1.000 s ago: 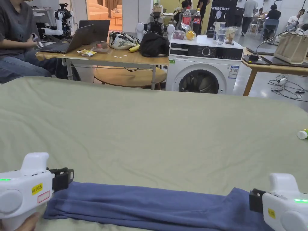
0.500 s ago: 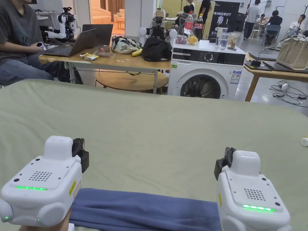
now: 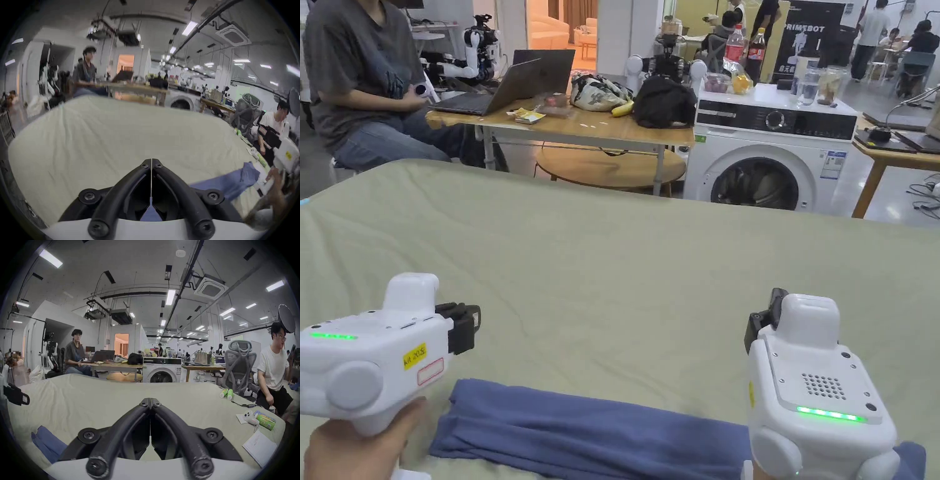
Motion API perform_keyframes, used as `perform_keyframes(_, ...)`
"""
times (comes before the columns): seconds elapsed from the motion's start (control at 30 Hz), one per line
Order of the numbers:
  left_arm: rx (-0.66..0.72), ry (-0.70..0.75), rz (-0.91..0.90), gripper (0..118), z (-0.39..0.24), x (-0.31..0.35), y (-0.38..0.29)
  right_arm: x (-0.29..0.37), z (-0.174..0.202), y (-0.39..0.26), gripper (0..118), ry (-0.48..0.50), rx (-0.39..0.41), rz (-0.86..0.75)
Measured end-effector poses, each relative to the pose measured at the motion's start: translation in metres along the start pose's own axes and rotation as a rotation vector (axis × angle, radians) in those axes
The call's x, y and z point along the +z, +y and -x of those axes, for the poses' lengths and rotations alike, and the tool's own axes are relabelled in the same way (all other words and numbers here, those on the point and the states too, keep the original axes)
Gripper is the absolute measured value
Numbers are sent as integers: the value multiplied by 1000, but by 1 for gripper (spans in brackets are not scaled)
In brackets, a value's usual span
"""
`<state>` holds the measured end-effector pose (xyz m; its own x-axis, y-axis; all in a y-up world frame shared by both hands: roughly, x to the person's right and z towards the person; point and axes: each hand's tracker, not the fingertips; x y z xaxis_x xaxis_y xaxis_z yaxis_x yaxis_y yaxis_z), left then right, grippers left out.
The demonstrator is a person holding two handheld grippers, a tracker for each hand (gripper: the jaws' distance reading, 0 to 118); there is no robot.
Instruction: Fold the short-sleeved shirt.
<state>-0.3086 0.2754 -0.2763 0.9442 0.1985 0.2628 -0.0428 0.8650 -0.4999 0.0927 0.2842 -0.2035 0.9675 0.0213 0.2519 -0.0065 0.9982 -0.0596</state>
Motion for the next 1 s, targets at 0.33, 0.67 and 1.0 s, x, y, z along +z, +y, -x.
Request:
perform_keyframes(0.33,297,-249,413,64,106,-32,-21,-8,25,-23,0,69,73,83)
perform_keyframes(0.67,571,-561,664,64,115,-82,-79,-10,34,-32,0,114,102,129)
perform_keyframes(1.0,686,-516,562,3,117,-97,-91,-12,30,-41,0,132,112,178)
